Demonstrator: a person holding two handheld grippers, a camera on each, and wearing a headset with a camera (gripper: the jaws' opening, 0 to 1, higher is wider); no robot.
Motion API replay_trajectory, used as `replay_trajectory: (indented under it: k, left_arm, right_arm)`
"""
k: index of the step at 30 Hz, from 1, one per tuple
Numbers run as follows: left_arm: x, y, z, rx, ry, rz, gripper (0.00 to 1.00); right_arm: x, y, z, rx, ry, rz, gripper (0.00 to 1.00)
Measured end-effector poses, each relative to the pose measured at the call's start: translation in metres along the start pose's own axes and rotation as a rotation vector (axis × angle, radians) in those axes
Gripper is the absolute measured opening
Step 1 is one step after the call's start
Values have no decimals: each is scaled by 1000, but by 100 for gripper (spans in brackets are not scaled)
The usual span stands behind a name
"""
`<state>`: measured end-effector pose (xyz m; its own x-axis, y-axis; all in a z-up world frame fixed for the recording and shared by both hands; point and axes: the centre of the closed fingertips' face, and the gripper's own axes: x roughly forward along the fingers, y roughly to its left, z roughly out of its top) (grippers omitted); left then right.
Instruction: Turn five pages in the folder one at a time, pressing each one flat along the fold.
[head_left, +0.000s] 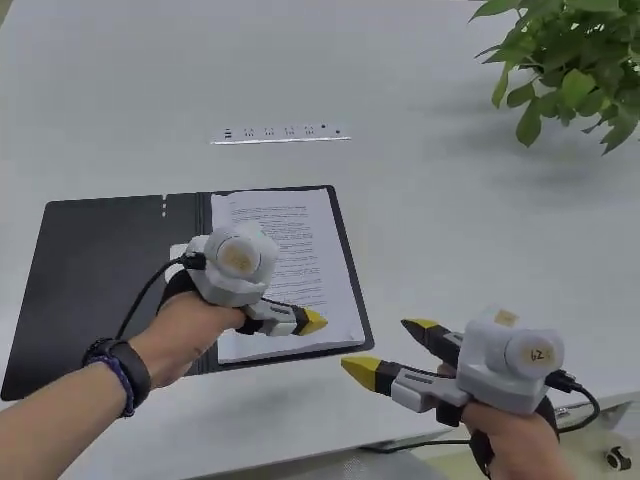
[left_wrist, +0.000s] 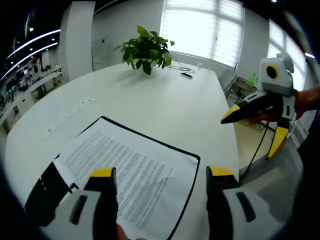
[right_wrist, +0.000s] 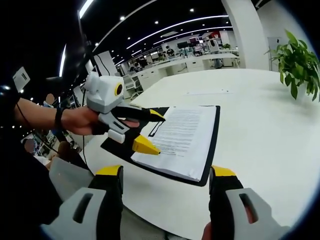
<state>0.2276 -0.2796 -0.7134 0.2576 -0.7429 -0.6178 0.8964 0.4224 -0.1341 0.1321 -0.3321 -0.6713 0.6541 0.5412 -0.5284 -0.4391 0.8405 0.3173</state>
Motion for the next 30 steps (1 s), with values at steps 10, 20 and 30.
replay_trajectory:
  k: [10, 20, 30]
  left_arm:
    - [43, -9, -16, -62, 51, 31, 75]
    - [65, -9, -24, -50, 85, 105, 78]
    - [67, -5, -34, 24, 110, 129, 75]
  right_arm:
    - [4, -6, -7, 21, 13, 4, 69]
    - [3, -10, -11, 34, 23, 4, 68]
    - [5, -18, -12, 40, 32, 4, 68]
